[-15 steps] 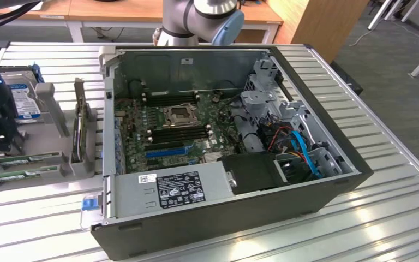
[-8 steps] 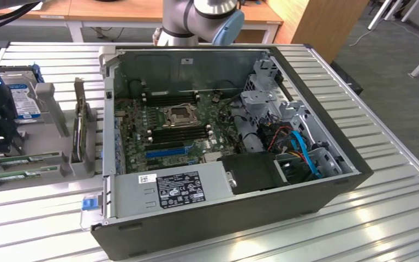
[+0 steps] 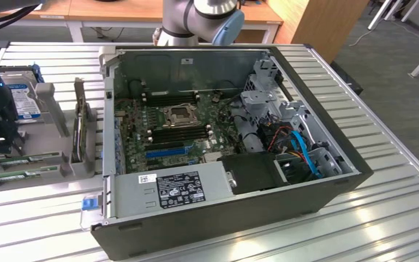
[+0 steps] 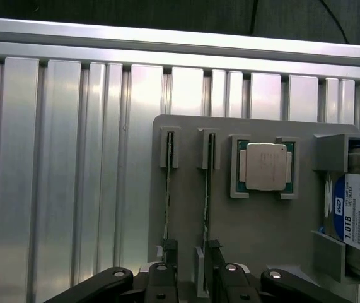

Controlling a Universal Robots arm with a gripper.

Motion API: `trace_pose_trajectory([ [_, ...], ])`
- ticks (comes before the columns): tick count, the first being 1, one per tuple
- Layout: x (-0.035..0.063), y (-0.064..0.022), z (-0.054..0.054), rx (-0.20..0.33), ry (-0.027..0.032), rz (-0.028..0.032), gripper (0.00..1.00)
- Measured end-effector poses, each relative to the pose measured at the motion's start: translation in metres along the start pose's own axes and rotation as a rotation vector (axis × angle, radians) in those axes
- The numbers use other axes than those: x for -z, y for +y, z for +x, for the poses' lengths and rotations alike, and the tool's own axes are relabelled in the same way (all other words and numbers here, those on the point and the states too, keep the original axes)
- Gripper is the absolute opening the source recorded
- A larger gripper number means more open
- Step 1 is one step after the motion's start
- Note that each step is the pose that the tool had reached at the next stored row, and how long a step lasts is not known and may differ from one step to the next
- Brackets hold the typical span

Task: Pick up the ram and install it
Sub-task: 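Pick up the ram and move it above insertion slot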

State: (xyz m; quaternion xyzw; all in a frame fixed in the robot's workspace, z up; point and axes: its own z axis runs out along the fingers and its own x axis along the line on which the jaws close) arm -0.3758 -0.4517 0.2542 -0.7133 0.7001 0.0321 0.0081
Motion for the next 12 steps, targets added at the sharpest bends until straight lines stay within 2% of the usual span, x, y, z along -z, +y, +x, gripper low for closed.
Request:
trace_pose_trajectory([
  [12,-0.0060,-0.0001,0.0003,0.000,0.0008,0.0002,0.31],
])
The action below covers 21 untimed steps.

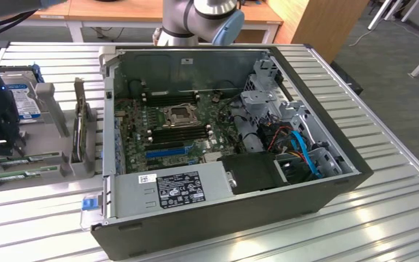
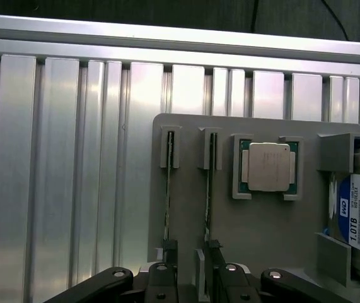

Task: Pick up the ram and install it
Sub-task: 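Pick up the ram and move it above insertion slot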

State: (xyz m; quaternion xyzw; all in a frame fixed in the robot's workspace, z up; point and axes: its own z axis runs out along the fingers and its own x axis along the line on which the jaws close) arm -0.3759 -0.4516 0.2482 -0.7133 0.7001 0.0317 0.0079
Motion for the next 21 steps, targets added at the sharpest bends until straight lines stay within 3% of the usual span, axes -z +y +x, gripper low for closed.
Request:
trace_pose_trajectory([
  [21,-0.0111,-0.0003,0.001,0.000,0.0031,-0.0001,0.31],
])
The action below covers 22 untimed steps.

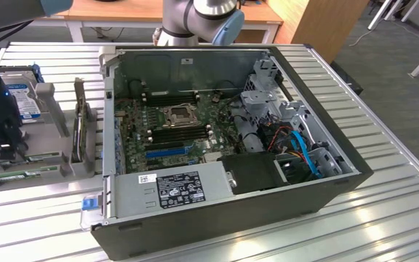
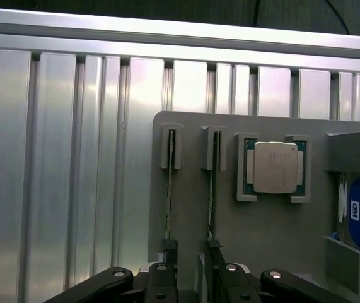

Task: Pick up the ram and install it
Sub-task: 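Pick up the ram and move it above insertion slot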

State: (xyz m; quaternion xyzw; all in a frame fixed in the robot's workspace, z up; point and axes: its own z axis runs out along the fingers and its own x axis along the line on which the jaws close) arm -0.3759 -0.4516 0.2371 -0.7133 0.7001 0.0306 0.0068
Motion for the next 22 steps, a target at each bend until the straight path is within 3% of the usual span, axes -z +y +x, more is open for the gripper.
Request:
trace_pose_trajectory([
  [22,-0.0098,-0.0003,0.0005,0.000,0.0023,-0.0002,0.31],
])
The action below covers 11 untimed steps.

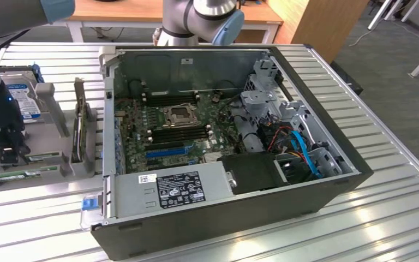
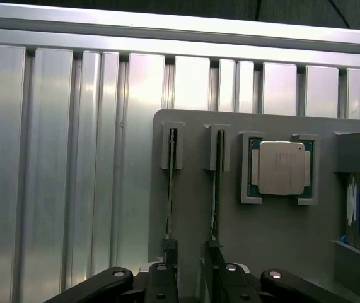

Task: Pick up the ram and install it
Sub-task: 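Pick up the ram and move it above insertion slot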

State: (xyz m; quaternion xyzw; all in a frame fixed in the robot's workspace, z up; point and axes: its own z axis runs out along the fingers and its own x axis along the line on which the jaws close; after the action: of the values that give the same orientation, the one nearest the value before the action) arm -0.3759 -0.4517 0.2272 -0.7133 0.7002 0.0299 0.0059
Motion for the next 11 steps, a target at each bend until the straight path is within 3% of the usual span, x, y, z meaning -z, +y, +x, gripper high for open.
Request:
trace_pose_trajectory([
  [11,0.0001,0.0000,0.0024,0.000,-0.0004,0.0001,0.31],
])
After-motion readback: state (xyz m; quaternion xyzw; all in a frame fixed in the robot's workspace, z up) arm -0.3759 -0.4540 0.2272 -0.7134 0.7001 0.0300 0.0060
